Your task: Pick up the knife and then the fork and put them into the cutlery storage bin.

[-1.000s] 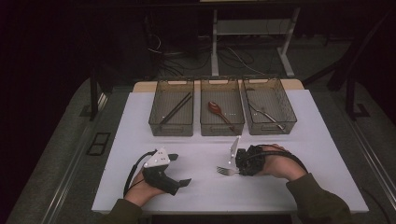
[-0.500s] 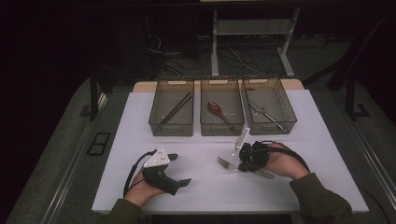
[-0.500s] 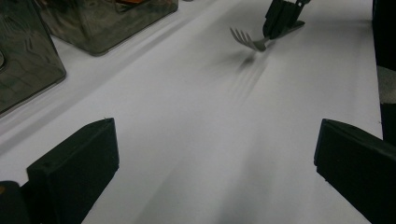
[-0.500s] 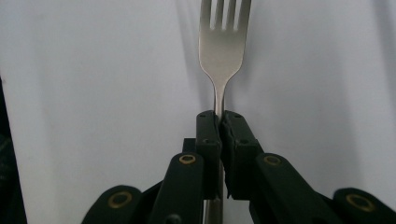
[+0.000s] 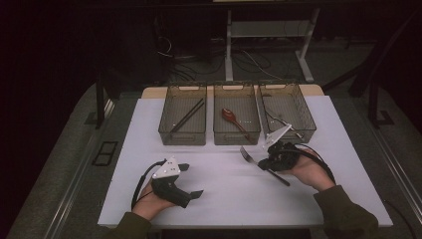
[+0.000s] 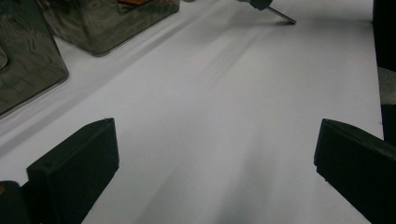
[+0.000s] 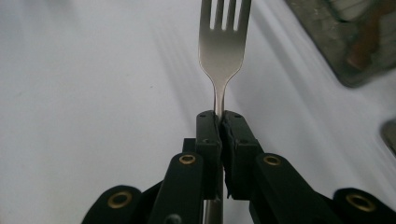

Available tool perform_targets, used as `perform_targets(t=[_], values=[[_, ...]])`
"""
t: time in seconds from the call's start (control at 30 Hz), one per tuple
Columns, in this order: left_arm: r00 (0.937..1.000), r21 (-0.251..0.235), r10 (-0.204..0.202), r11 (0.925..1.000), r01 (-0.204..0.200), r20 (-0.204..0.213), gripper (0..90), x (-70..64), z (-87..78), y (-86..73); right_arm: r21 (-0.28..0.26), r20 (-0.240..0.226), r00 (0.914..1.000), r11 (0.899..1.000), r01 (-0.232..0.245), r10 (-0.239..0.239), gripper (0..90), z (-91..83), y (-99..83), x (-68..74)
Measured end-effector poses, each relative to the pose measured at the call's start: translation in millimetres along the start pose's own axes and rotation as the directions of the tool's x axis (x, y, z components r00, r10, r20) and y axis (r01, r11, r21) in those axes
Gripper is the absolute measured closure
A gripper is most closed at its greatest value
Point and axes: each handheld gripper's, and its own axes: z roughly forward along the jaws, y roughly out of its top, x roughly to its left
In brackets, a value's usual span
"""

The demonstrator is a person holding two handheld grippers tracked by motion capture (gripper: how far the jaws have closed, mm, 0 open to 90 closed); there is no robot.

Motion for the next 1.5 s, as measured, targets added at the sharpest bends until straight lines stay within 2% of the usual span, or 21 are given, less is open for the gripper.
perform_targets(t=[0.1,0.2,0.3,0.5,0.8,1.2,1.37,1.5], values=[[1.0000,-0.001,-0.001,1.0000,0.001,-0.001,0.0,0.1,0.1,0.0,-0.060,-0.003,0.9976,0.996,-0.069,0.069,84.6,-4.6,-4.7,-3.9],[1.0000,0.000,-0.003,1.0000,0.003,-0.001,0.0,0.3,0.3,0.0,-0.116,0.003,0.9938,0.987,-0.110,0.111,84.6,-9.2,-9.7,-9.9],[1.0000,-0.001,-0.004,1.0000,0.004,-0.002,0.0,0.8,0.1,0.0,-0.179,0.012,0.9891,0.974,-0.142,0.147,84.6,-13.5,-14.8,-15.9],[0.9999,-0.005,-0.012,0.9999,0.012,-0.003,0.0,1.7,0.9,0.3,-0.282,0.018,0.9757,0.937,-0.204,0.218,84.6,-21.6,-24.2,-24.0],[0.9998,-0.008,-0.017,0.9998,0.017,-0.004,0.0,3.6,2.7,1.9,-0.410,0.038,0.9657,0.885,-0.220,0.257,84.6,-41.3,-32.9,-33.5],[1.0000,-0.004,-0.007,1.0000,0.007,-0.003,0.0,1.8,2.5,1.4,-0.479,0.084,0.9548,0.852,-0.212,0.285,84.5,-60.9,-30.7,-41.7],[1.0000,-0.006,-0.007,1.0000,0.007,0.000,0.0,1.0,2.3,1.4,-0.496,0.103,0.9522,0.845,-0.202,0.288,84.5,-69.5,-25.7,-45.5],[1.0000,-0.010,-0.006,0.9999,0.006,0.001,0.0,0.4,2.5,1.1,-0.522,0.118,0.9458,0.829,-0.200,0.302,84.5,-78.3,-20.8,-51.4]])
